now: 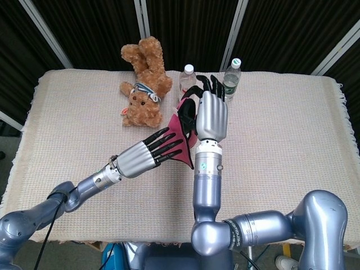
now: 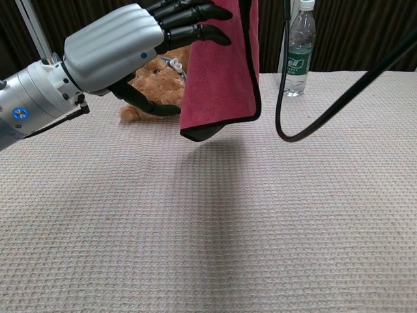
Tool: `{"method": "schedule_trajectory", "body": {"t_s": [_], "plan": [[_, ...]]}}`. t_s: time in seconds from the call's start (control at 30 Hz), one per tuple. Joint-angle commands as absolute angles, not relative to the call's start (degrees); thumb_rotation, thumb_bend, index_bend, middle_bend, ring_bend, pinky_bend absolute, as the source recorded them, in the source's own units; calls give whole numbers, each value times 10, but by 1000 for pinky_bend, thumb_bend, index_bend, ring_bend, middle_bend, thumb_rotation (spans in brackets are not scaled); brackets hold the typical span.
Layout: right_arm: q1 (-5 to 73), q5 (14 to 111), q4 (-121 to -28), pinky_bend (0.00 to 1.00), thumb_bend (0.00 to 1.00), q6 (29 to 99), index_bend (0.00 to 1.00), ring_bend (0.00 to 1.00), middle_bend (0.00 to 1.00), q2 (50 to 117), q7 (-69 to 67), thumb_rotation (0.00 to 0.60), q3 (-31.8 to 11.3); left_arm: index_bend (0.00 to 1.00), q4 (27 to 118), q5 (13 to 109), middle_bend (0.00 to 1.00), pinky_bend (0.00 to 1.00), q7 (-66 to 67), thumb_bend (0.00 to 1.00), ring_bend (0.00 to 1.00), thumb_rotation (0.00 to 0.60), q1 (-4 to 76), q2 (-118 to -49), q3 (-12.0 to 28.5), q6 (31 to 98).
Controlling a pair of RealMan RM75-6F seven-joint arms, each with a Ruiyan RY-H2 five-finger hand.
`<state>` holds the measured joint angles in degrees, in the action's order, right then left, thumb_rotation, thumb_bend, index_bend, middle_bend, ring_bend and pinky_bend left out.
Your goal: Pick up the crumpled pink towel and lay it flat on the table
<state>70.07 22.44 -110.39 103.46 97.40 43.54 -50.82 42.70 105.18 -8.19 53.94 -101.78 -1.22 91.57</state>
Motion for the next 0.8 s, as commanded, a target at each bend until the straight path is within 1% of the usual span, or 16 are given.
{"method": "schedule_trajectory", "body": {"t_s": [0.03,0.3,0.43,0.57,0.8], "plan": [[700,225,-1105,0,592,1033,727,1,201,974,435,600,-505,147,434,1052,27,0,-72,218,0,600,544,-1020,-9,912],[699,225,-1105,0,590,1033,727,0,201,974,432,600,-502,142,456,1061,27,0,-57,220,0,600,556,-1022,0,916],[697,223,-1106,0,591,1031,727,0,201,973,429,600,-502,141,460,1064,34,0,-45,222,0,600,560,-1022,-1,906],[693,222,-1113,0,591,1028,727,0,200,969,427,600,-503,139,451,1058,47,0,-32,223,0,600,556,-1021,-6,880],[685,225,-1131,0,591,1025,727,0,201,959,423,600,-503,139,434,1014,56,0,-10,224,0,600,542,-1018,-4,801]]}}
